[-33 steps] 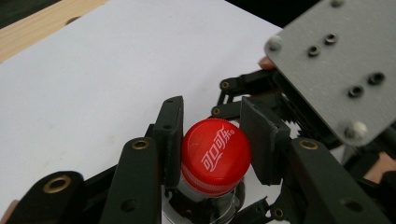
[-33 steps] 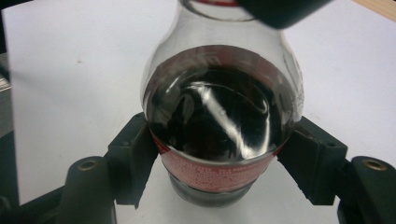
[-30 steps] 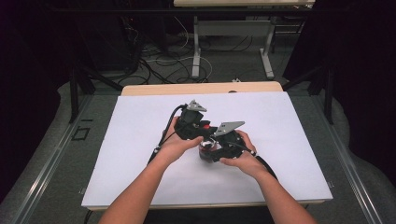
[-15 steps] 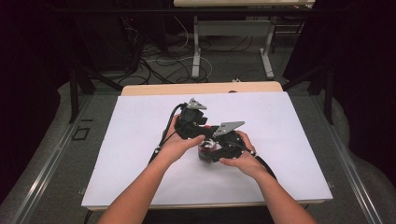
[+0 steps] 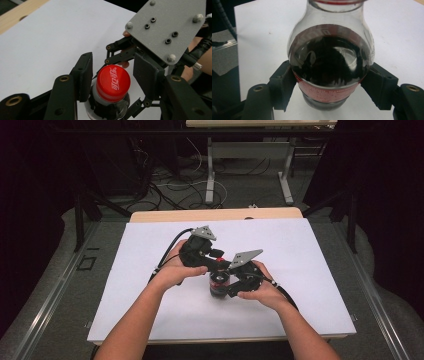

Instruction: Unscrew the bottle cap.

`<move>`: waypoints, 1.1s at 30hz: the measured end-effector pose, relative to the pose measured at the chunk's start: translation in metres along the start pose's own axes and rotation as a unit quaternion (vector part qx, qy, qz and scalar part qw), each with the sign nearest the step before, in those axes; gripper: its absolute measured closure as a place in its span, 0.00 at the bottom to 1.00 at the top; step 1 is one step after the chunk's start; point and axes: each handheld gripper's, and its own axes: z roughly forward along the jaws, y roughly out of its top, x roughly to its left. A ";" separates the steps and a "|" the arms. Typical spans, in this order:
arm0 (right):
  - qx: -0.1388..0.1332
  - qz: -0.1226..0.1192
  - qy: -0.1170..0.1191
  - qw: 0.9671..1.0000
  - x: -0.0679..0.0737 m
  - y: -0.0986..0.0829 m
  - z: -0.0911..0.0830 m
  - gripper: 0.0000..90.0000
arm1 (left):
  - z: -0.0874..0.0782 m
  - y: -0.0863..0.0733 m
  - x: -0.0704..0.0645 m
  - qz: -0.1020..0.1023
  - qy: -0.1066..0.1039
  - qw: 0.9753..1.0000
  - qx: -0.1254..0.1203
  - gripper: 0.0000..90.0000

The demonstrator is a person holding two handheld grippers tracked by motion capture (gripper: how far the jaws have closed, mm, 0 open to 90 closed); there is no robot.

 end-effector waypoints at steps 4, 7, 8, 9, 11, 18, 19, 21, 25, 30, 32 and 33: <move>-0.002 -0.004 0.012 1.000 0.001 0.000 -0.001 0.34 | 0.004 -0.001 0.001 0.017 -0.012 1.000 0.013 0.63; -0.004 -0.009 0.011 1.000 0.001 0.000 0.000 0.34 | 0.005 -0.002 0.000 0.014 -0.006 1.000 0.015 0.67; -0.005 -0.007 0.008 1.000 0.001 -0.001 0.000 0.34 | 0.006 -0.002 0.000 0.017 -0.006 1.000 0.017 0.67; -0.005 -0.007 0.008 1.000 0.001 -0.001 0.000 0.34 | 0.006 -0.003 -0.001 0.009 -0.003 1.000 0.018 0.67; -0.004 -0.005 -0.002 1.000 0.001 -0.001 0.001 0.34 | 0.007 -0.004 -0.001 0.008 0.007 1.000 0.012 0.67; -0.007 0.006 -0.030 1.000 0.002 0.000 0.002 0.34 | 0.009 -0.003 -0.008 -0.030 0.051 0.998 -0.002 0.68; -0.004 0.005 -0.040 0.999 0.002 0.001 0.001 0.34 | 0.013 -0.004 -0.011 -0.049 0.078 0.996 -0.017 0.68; -0.008 0.006 -0.049 0.999 0.001 0.000 0.003 0.34 | 0.014 -0.005 -0.013 -0.061 0.091 0.994 -0.023 0.68; -0.004 0.018 -0.067 0.998 0.000 -0.001 0.006 0.34 | 0.020 -0.007 -0.017 -0.090 0.134 0.986 -0.036 0.68; 0.001 0.024 -0.078 0.997 0.000 -0.002 0.007 0.34 | 0.028 -0.008 -0.026 -0.127 0.185 0.973 -0.060 0.68; 0.005 0.030 -0.073 0.997 0.000 -0.002 0.007 0.34 | 0.028 -0.007 -0.027 -0.129 0.185 0.973 -0.057 0.68; -0.003 0.030 -0.071 0.997 -0.001 -0.003 0.007 0.34 | 0.028 -0.007 -0.027 -0.128 0.178 0.974 -0.059 0.67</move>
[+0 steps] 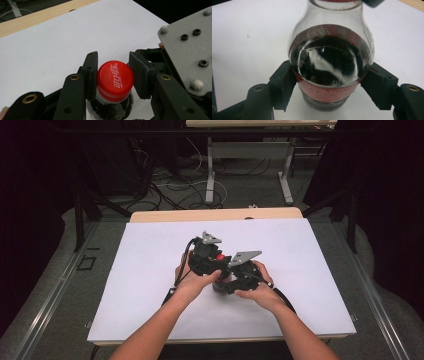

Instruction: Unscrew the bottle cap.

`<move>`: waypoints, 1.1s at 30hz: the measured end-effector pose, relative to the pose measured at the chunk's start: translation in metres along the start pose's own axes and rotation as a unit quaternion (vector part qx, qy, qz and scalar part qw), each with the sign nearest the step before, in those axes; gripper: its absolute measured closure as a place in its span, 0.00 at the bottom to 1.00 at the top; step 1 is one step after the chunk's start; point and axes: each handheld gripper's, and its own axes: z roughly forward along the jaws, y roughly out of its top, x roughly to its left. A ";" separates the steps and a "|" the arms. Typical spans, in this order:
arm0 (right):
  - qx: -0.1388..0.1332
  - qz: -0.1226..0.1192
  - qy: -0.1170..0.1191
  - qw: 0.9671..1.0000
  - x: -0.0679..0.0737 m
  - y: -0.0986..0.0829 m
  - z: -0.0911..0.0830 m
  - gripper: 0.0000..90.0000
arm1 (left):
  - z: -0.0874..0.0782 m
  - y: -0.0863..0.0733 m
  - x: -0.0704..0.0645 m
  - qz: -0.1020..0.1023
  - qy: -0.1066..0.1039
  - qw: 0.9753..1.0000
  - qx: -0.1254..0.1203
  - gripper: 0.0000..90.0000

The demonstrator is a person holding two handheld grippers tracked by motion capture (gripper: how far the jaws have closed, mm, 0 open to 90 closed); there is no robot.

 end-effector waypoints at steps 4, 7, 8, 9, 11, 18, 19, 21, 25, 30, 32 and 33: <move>0.006 -0.006 0.018 1.000 -0.001 0.000 -0.001 0.34 | -0.007 0.002 0.006 0.018 -0.038 0.999 0.002 0.55; -0.002 -0.010 0.026 1.000 -0.001 0.000 -0.001 0.34 | -0.013 0.006 0.012 0.043 -0.047 0.998 0.004 0.50; -0.002 -0.010 0.026 1.000 -0.001 0.000 -0.001 0.34 | -0.015 0.006 0.015 0.042 -0.058 0.997 0.005 0.50; 0.001 -0.012 0.032 0.999 -0.001 0.001 -0.002 0.34 | -0.017 0.007 0.019 0.040 -0.064 0.997 0.004 0.49; -0.008 -0.017 0.043 0.999 0.000 0.001 -0.002 0.34 | -0.020 0.007 0.025 0.046 -0.096 0.994 0.012 0.50; -0.004 -0.039 0.069 0.997 0.004 0.002 -0.003 0.34 | -0.021 0.007 0.031 0.115 -0.164 0.979 0.044 0.55; -0.001 -0.042 0.074 0.996 0.005 0.002 -0.003 0.34 | -0.021 0.007 0.031 0.115 -0.164 0.979 0.044 0.56; -0.004 -0.045 0.078 0.996 0.006 0.002 -0.002 0.34 | -0.022 0.008 0.031 0.134 -0.177 0.973 0.059 0.59; -0.004 -0.043 0.086 0.995 0.008 0.001 -0.003 0.34 | -0.019 0.008 0.032 0.142 -0.185 0.970 0.063 0.67; -0.002 -0.041 0.081 0.996 0.008 0.001 -0.002 0.34 | -0.018 0.008 0.031 0.150 -0.167 0.973 0.059 0.68; -0.002 -0.038 0.074 0.997 0.008 0.001 -0.002 0.34 | -0.018 0.007 0.029 0.139 -0.157 0.976 0.054 0.68; -0.001 -0.035 0.064 0.997 0.007 0.001 -0.002 0.34 | -0.018 0.007 0.027 0.126 -0.148 0.980 0.048 0.68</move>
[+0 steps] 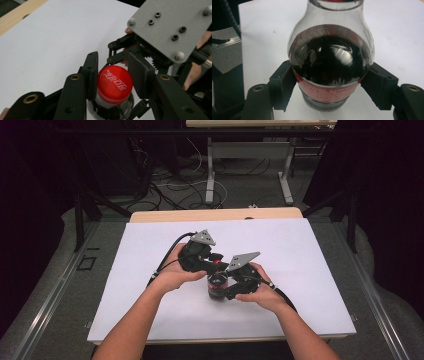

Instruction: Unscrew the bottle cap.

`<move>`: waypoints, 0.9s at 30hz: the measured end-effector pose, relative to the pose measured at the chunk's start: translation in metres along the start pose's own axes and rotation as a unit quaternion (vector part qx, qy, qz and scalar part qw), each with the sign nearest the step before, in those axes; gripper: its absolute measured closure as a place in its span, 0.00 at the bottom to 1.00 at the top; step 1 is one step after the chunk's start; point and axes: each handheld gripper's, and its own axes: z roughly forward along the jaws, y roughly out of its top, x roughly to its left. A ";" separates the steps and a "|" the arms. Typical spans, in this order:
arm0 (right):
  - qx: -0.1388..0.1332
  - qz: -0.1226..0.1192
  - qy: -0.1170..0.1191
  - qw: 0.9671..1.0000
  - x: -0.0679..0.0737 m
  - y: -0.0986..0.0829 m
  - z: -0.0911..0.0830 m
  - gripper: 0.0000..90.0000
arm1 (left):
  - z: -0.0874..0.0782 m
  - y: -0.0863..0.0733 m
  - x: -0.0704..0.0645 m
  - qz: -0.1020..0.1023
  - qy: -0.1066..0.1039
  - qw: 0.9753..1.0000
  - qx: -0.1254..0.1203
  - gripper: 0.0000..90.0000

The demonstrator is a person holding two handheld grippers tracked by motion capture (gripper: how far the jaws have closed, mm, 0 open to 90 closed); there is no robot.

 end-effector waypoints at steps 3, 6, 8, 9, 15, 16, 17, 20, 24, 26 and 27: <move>0.005 0.007 -0.012 1.000 -0.002 0.001 -0.001 0.34 | 0.003 0.001 -0.004 -0.036 0.038 0.999 -0.007 0.68; 0.005 0.010 -0.023 1.000 -0.003 0.001 -0.001 0.34 | 0.008 0.003 -0.010 -0.064 0.079 0.995 -0.015 0.69; 0.000 0.012 -0.037 0.999 -0.004 0.000 0.000 0.34 | 0.011 0.005 -0.014 -0.078 0.105 0.991 -0.020 0.68; 0.005 0.023 -0.039 0.999 -0.004 0.000 -0.001 0.34 | 0.013 0.005 -0.016 -0.087 0.116 0.989 -0.023 0.69; 0.005 0.029 -0.052 0.998 -0.006 0.000 -0.002 0.34 | 0.020 0.008 -0.026 -0.113 0.169 0.978 -0.038 0.68; 0.005 0.029 -0.052 0.998 -0.006 0.000 -0.002 0.34 | 0.021 0.008 -0.026 -0.112 0.167 0.979 -0.042 0.68; -0.003 0.028 -0.057 0.998 -0.007 -0.001 -0.001 0.34 | 0.022 0.008 -0.026 -0.122 0.163 0.978 -0.045 0.68; -0.002 0.027 -0.049 0.998 -0.008 -0.001 -0.002 0.34 | 0.018 0.009 -0.022 -0.112 0.139 0.983 -0.050 0.60; -0.003 0.023 -0.044 0.999 -0.007 -0.001 -0.002 0.34 | 0.008 0.008 -0.017 -0.094 0.119 0.987 -0.055 0.55; -0.004 0.019 -0.038 0.999 -0.007 -0.001 -0.002 0.34 | 0.001 0.007 -0.014 -0.083 0.103 0.990 -0.050 0.52; -0.009 0.016 -0.030 0.999 -0.006 -0.001 -0.003 0.34 | -0.002 0.007 -0.011 -0.079 0.094 0.991 -0.048 0.50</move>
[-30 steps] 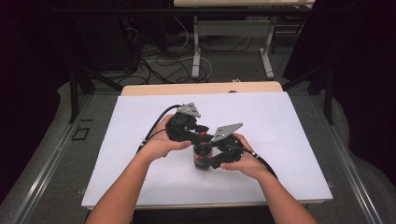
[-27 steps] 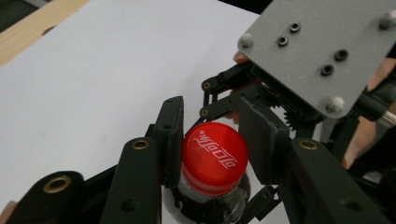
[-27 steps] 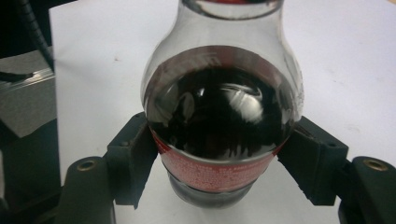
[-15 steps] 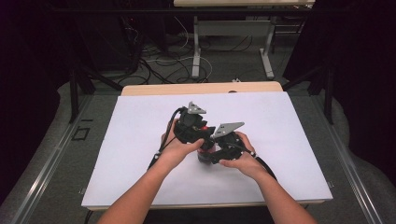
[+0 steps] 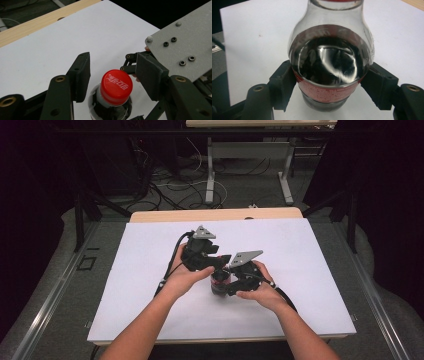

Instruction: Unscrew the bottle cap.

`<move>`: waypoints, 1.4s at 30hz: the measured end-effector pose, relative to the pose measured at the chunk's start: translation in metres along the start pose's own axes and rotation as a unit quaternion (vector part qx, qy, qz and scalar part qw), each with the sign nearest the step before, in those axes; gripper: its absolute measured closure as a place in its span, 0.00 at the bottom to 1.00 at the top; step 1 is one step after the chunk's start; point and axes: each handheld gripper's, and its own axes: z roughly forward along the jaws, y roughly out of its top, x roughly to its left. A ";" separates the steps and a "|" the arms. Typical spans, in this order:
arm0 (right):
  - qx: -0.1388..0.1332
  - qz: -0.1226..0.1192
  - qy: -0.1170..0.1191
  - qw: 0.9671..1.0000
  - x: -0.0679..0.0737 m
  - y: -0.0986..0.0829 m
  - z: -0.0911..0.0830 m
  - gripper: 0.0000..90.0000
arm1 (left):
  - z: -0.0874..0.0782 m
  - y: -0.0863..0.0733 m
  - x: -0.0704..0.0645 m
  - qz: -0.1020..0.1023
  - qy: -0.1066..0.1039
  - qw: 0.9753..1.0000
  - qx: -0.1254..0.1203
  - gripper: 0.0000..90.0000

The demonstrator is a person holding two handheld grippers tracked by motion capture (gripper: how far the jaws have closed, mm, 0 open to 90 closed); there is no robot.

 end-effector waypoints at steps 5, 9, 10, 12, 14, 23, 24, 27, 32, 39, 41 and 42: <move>-0.003 -0.008 0.013 1.000 0.002 0.001 -0.002 0.34 | -0.007 0.000 0.010 0.028 -0.052 0.998 0.020 0.50; -0.004 -0.020 0.035 0.999 0.003 0.002 -0.002 0.34 | -0.008 0.000 0.019 0.053 -0.103 0.993 0.027 0.55; -0.003 -0.019 0.041 0.999 0.003 0.002 -0.002 0.34 | -0.007 -0.001 0.019 0.045 -0.104 0.993 0.025 0.56; -0.005 -0.022 0.049 0.999 0.004 0.001 -0.001 0.34 | -0.008 -0.001 0.022 0.057 -0.128 0.990 0.032 0.58; -0.003 -0.022 0.056 0.998 0.006 0.001 -0.001 0.34 | -0.006 -0.002 0.022 0.066 -0.137 0.988 0.038 0.58; -0.003 -0.026 0.065 0.998 0.008 0.001 -0.002 0.34 | 0.002 -0.005 0.022 0.093 -0.157 0.982 0.056 0.65; -0.003 -0.026 0.064 0.998 0.008 0.001 -0.001 0.34 | 0.002 -0.005 0.022 0.092 -0.157 0.982 0.056 0.67; -0.002 -0.027 0.065 0.998 0.007 0.001 -0.001 0.34 | 0.002 -0.005 0.021 0.094 -0.146 0.983 0.060 0.67; 0.005 -0.015 0.043 0.999 0.006 0.002 0.000 0.34 | 0.003 -0.007 0.014 0.072 -0.105 0.991 0.051 0.68; 0.003 -0.006 0.009 1.000 0.004 0.001 0.002 0.34 | 0.011 -0.010 -0.003 0.025 -0.012 0.999 0.020 0.68; 0.003 0.001 -0.004 1.000 0.004 0.002 0.001 0.34 | 0.013 -0.010 -0.008 0.010 0.015 1.000 0.006 0.68; 0.004 0.000 -0.009 1.000 0.004 0.002 0.001 0.34 | 0.014 -0.011 -0.010 0.006 0.026 1.000 0.004 0.68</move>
